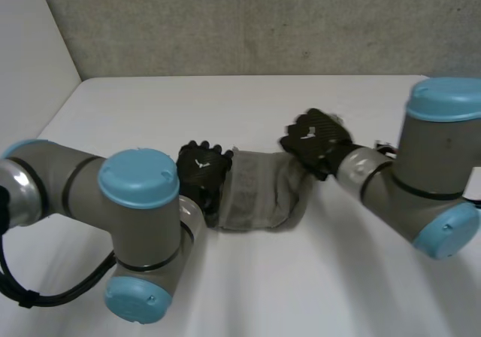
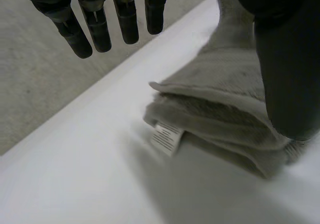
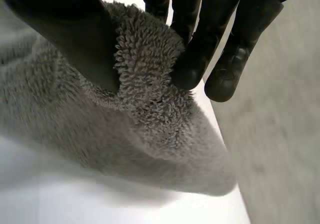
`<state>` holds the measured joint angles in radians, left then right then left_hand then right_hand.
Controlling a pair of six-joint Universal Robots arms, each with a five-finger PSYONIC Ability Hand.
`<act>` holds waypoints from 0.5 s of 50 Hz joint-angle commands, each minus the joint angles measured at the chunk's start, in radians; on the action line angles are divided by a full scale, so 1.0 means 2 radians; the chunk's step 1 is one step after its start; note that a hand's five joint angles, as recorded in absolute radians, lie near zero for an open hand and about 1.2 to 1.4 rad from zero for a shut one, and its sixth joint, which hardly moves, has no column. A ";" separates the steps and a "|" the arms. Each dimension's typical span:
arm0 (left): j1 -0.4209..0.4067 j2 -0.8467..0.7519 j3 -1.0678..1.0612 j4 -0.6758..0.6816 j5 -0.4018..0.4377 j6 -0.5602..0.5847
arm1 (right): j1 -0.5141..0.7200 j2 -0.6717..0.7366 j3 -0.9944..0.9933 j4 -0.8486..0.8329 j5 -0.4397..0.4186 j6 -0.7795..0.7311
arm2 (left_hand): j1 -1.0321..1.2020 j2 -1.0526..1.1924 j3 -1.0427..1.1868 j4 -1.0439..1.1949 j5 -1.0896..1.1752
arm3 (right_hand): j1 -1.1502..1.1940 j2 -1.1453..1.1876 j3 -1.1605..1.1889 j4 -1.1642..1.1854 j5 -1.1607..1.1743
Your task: Fold the towel.
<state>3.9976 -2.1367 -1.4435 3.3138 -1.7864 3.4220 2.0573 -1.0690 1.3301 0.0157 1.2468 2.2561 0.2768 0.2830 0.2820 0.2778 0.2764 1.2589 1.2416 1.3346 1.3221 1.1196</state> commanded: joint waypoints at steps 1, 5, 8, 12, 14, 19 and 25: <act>0.030 0.035 -0.015 0.004 -0.005 -0.018 | 0.076 0.039 -0.028 0.002 -0.029 -0.040 | -0.024 -0.027 -0.027 -0.025 -0.111 | 0.066 0.075 0.028 0.035 0.049; 0.053 0.061 -0.027 0.015 -0.013 -0.044 | 0.109 0.082 -0.048 0.003 -0.027 -0.060 | -0.026 -0.029 -0.028 -0.026 -0.113 | 0.066 0.075 0.028 0.035 0.049; 0.070 0.070 -0.031 0.020 -0.017 -0.060 | 0.116 0.109 -0.062 0.004 -0.021 -0.066 | -0.027 -0.030 -0.030 -0.028 -0.114 | 0.024 0.033 -0.014 -0.008 0.006; 0.082 0.074 -0.032 0.021 -0.016 -0.072 | 0.119 0.121 -0.068 0.001 -0.001 -0.056 | -0.027 -0.030 -0.030 -0.028 -0.114 | -0.304 -0.296 -0.342 -0.336 -0.322; 0.085 0.076 -0.031 0.021 -0.016 -0.077 | 0.119 0.122 -0.067 -0.001 0.016 -0.042 | -0.027 -0.030 -0.030 -0.028 -0.114 | -0.542 -0.534 -0.580 -0.574 -0.560; 0.082 0.073 -0.018 0.021 -0.003 -0.083 | 0.111 0.067 -0.048 0.001 0.045 0.116 | -0.029 -0.032 -0.031 -0.029 -0.116 | -0.542 -0.534 -0.580 -0.574 -0.560; 0.076 0.066 -0.012 0.021 0.033 -0.086 | 0.081 0.018 -0.009 -0.002 0.043 0.269 | -0.029 -0.032 -0.031 -0.029 -0.116 | -0.542 -0.534 -0.580 -0.574 -0.560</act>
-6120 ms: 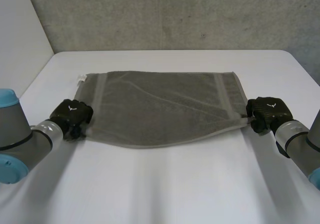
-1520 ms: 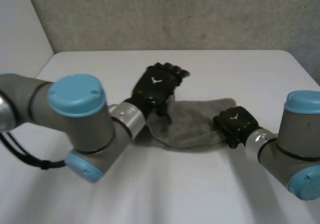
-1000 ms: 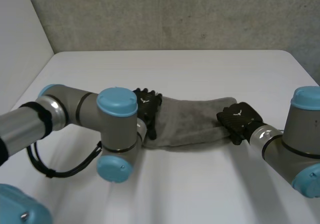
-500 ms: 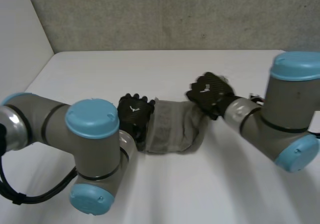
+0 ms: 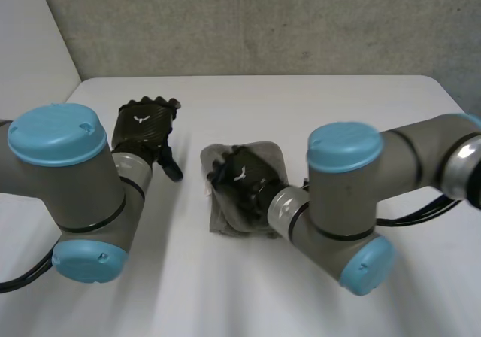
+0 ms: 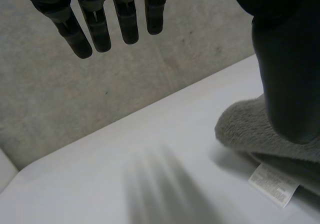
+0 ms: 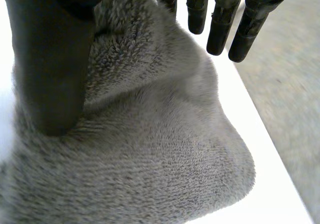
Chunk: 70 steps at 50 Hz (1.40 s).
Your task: Fold the towel.
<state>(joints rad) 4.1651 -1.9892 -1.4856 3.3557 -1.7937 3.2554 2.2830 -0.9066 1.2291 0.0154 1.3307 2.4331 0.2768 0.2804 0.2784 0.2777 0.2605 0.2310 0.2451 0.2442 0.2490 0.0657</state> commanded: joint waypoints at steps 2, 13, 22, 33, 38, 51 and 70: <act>-0.022 -0.016 0.010 0.000 0.053 -0.004 | -0.069 -0.083 0.053 0.000 -0.015 0.260 | -0.029 -0.031 -0.030 -0.029 -0.108 | -0.028 -0.035 -0.035 -0.037 -0.033; -0.054 -0.062 0.043 0.003 0.065 -0.002 | -0.110 -0.041 0.034 0.001 -0.069 0.313 | -0.026 -0.028 -0.027 -0.026 -0.105 | -0.028 -0.035 -0.035 -0.037 -0.033; -0.057 -0.131 0.072 -0.008 0.065 0.004 | -0.114 0.036 -0.012 0.004 -0.034 0.299 | -0.017 -0.019 -0.018 -0.017 -0.096 | -0.028 -0.035 -0.035 -0.037 -0.033; -0.052 -0.114 0.055 -0.021 0.063 0.024 | -0.113 0.042 -0.022 0.019 -0.024 0.295 | -0.020 -0.022 -0.021 -0.020 -0.099 | -0.028 -0.035 -0.035 -0.037 -0.033; -0.056 -0.076 0.055 -0.026 0.065 0.021 | -0.111 0.006 -0.019 0.037 -0.023 0.298 | -0.026 -0.028 -0.027 -0.026 -0.105 | -0.028 -0.035 -0.035 -0.037 -0.033; -0.038 0.099 0.060 -0.063 0.057 0.002 | -0.147 -0.209 0.011 0.041 0.110 0.358 | -0.035 -0.036 -0.035 -0.035 -0.114 | -0.028 -0.035 -0.035 -0.037 -0.033; 0.039 0.152 0.055 -0.151 0.045 -0.062 | -0.174 -0.247 0.051 0.049 0.122 0.317 | -0.035 -0.036 -0.035 -0.035 -0.114 | -0.028 -0.035 -0.035 -0.037 -0.033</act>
<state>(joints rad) 4.2385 -1.6778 -1.3738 3.0669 -1.7037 3.1542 1.9318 -1.3948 1.3280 0.1154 1.5774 3.0696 0.2752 0.2603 0.2543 0.2712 0.2322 0.2259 0.2450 0.2440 0.2490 0.0523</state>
